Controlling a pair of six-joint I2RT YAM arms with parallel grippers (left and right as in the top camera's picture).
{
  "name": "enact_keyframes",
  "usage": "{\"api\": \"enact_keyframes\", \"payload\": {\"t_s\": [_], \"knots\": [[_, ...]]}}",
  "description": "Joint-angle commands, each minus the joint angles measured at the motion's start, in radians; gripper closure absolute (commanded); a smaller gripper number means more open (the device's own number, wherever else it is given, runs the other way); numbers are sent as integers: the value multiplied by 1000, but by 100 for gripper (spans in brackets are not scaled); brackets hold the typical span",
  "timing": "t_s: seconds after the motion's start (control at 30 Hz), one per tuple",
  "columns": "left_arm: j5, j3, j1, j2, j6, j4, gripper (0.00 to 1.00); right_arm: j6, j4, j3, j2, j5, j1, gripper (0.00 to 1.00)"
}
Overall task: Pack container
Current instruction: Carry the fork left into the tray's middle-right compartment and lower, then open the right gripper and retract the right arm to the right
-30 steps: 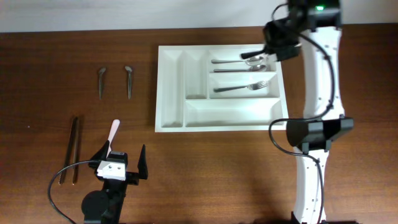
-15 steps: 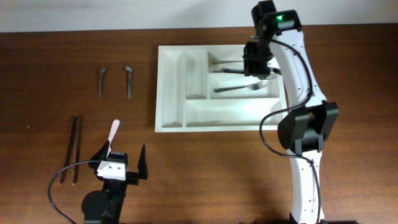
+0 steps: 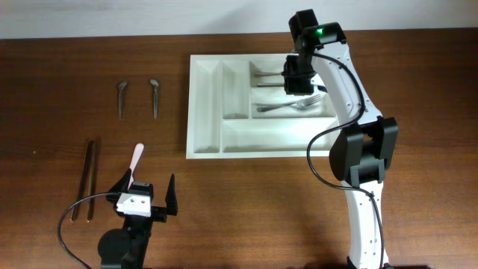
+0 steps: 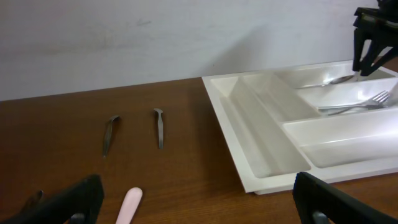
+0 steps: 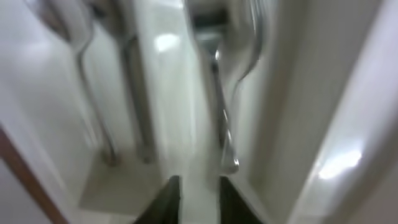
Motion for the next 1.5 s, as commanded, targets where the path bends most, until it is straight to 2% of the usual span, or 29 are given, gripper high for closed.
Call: {"api": "enact_keyframes", "payload": {"t_s": [0.0,0.1,0.2,0.4,0.53,0.8,0.9,1.1,1.33,1.47], "knots": [[-7,-6,7,-6,16,3,1,2,46,-10,-12,31,3,66],[-7,-6,7,-6,16,3,1,-106,112,-10,-12,30,0,57],[-7,-6,7,-6,16,3,1,-296,189,-4,-13,26,-12,46],[-7,-6,7,-6,16,3,1,-621,232,143,-14,26,-98,0],[-7,-6,7,-6,16,3,1,-876,197,327,-15,26,-185,1],[-7,-6,7,-6,16,3,1,-1304,-70,716,-15,87,-371,2],[-7,-6,7,-6,16,3,1,-1458,-167,726,-48,97,-442,1],[-7,-6,7,-6,16,3,1,-1537,-360,725,-60,191,-546,1],[-7,-6,7,-6,16,3,1,-1827,-360,686,-62,183,-587,1],[-7,-6,7,-6,16,3,1,-2006,-360,597,-62,126,-591,1]]}}
